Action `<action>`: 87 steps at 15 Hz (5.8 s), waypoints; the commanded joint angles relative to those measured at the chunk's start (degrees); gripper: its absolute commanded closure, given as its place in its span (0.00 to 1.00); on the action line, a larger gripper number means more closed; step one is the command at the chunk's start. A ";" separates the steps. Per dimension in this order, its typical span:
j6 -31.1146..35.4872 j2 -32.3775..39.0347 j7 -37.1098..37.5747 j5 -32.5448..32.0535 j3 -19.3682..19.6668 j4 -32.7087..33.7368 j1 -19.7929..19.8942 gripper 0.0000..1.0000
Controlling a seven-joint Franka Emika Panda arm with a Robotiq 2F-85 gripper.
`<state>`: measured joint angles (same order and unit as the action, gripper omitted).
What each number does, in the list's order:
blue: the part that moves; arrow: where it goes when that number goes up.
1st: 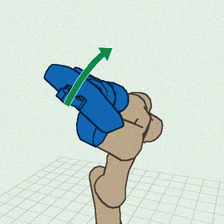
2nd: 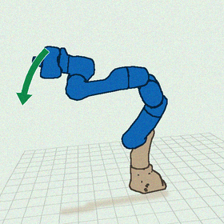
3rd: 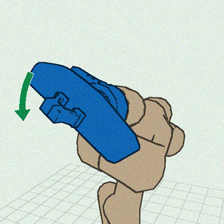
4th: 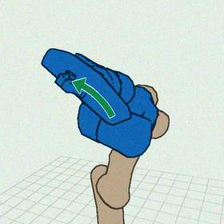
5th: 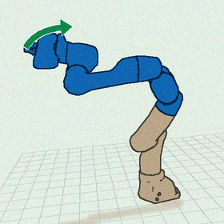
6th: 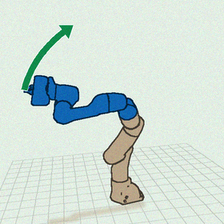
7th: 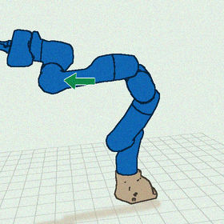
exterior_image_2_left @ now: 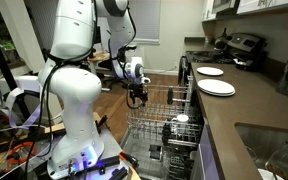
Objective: Move the glass jar to the left
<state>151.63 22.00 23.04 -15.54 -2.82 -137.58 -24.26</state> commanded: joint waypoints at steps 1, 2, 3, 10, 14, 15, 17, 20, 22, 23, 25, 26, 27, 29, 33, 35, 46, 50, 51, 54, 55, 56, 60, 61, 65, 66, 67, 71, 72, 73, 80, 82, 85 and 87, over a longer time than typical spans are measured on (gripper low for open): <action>1.67 1.21 2.77 -3.14 1.59 -0.22 -1.27 0.00; 1.81 1.46 3.08 -3.51 1.78 -0.16 -1.42 0.00; 1.98 1.63 3.57 -3.82 2.05 -0.08 -1.73 0.00; 4.61 2.11 6.06 -5.77 3.21 -0.29 -3.22 0.00; 10.53 3.28 4.99 -4.71 3.70 -1.10 -2.88 0.00; 12.21 3.81 4.72 -4.41 4.06 -1.24 -3.14 0.00; 14.88 4.81 4.02 -3.59 4.78 -1.52 -3.68 0.00; 16.38 5.89 2.16 -0.84 4.05 -1.80 -3.10 0.00; 16.30 6.12 1.70 0.50 3.92 -1.83 -3.07 0.00; 15.99 5.94 1.47 1.13 3.67 -1.87 -2.89 0.00; 15.50 5.92 1.28 2.28 3.39 -1.82 -2.76 0.00; 15.32 5.93 1.16 2.78 3.21 -1.79 -2.65 0.00; 14.71 5.90 0.83 3.57 2.71 -1.75 -2.25 0.00; 14.47 5.85 0.44 4.68 2.44 -1.79 -2.06 0.00; 13.58 5.23 0.25 6.13 2.42 -2.01 -2.25 0.00; 13.36 4.93 0.52 6.43 2.40 -2.26 -2.42 0.00; 14.12 4.93 1.83 11.98 1.58 -2.58 -1.20 0.00; 13.67 5.15 2.38 14.41 1.38 -2.31 -1.11 0.00; 13.30 5.15 2.55 14.93 1.32 -2.25 -1.21 0.00; 11.85 5.04 3.63 16.52 1.23 -2.20 -1.66 0.00; 11.43 5.00 4.32 17.01 1.28 -2.18 -1.95 0.00; 11.10 4.96 5.17 17.61 1.23 -2.20 -2.23 0.00; 11.09 4.73 6.51 19.86 0.10 -2.40 -1.82 0.00; 11.23 4.56 6.78 19.74 0.47 -2.45 -2.22 0.00; 12.35 5.31 5.25 18.03 2.21 -1.70 -1.86 0.00; 12.35 5.31 5.25 18.03 2.21 -1.70 -1.86 0.00; 12.21 5.26 5.21 18.27 1.97 -1.68 -1.69 0.00; 12.52 5.74 5.49 19.16 1.39 -1.50 -1.24 0.00; 12.52 5.77 5.45 19.25 1.30 -1.49 -1.14 0.00; 12.53 5.82 5.31 19.39 1.12 -1.46 -0.95 0.00; 12.58 5.77 5.08 19.45 0.92 -1.54 -0.35 0.39; 12.42 5.67 5.07 19.38 0.97 -1.56 -0.37 0.39; 11.73 5.17 5.32 19.11 1.36 -1.67 -0.64 0.39; 10.95 4.58 4.95 19.02 1.24 -1.81 -0.44 0.39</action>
<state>163.98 27.24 28.33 2.57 -0.70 -139.28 -25.61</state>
